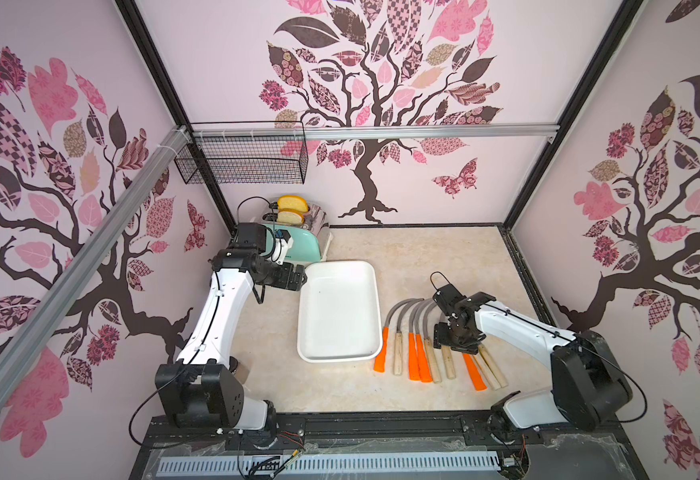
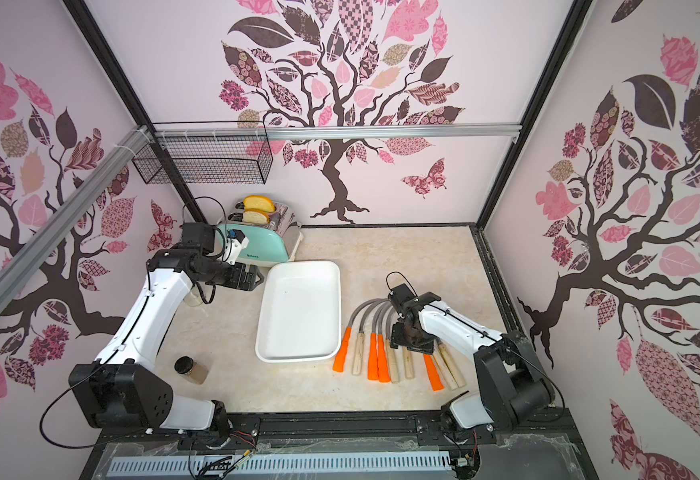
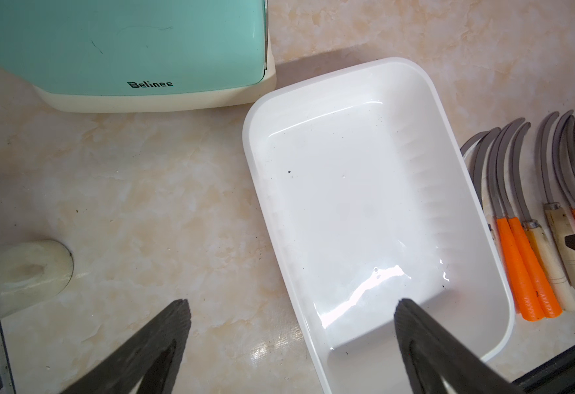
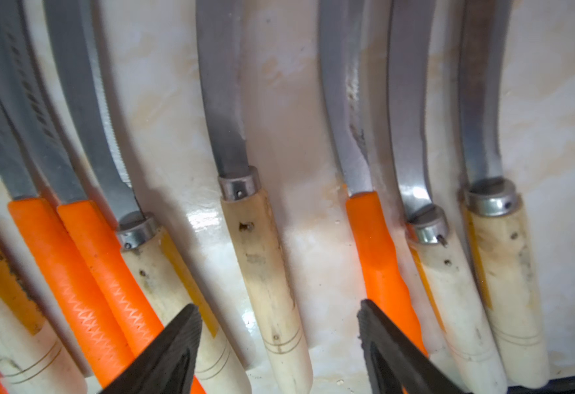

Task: Put small sickles into storage boxes
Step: Pick up the sickle at the center of the board.

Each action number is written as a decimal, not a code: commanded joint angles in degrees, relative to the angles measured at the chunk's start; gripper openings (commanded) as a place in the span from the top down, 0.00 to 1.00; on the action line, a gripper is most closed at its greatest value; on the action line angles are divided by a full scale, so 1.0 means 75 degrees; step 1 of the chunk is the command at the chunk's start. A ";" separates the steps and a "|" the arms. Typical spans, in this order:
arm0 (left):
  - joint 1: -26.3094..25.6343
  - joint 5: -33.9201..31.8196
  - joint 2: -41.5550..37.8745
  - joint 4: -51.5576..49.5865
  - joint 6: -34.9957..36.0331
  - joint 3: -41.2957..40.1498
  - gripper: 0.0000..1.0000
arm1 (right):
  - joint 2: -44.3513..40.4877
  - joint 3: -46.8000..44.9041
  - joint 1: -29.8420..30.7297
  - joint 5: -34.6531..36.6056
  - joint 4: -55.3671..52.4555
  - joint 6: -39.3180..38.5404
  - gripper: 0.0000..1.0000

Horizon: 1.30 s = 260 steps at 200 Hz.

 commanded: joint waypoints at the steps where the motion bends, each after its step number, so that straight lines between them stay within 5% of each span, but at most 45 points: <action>1: 0.0032 -0.0030 -0.0187 0.0070 -0.0022 -0.0086 0.02 | 0.0031 -0.0024 0.0046 -0.0083 0.0107 0.0078 0.27; 260: 0.0033 -0.0212 -0.0160 -0.0076 -0.0078 0.0193 0.02 | 0.0363 -0.0486 0.0359 0.0008 0.0296 0.0304 0.44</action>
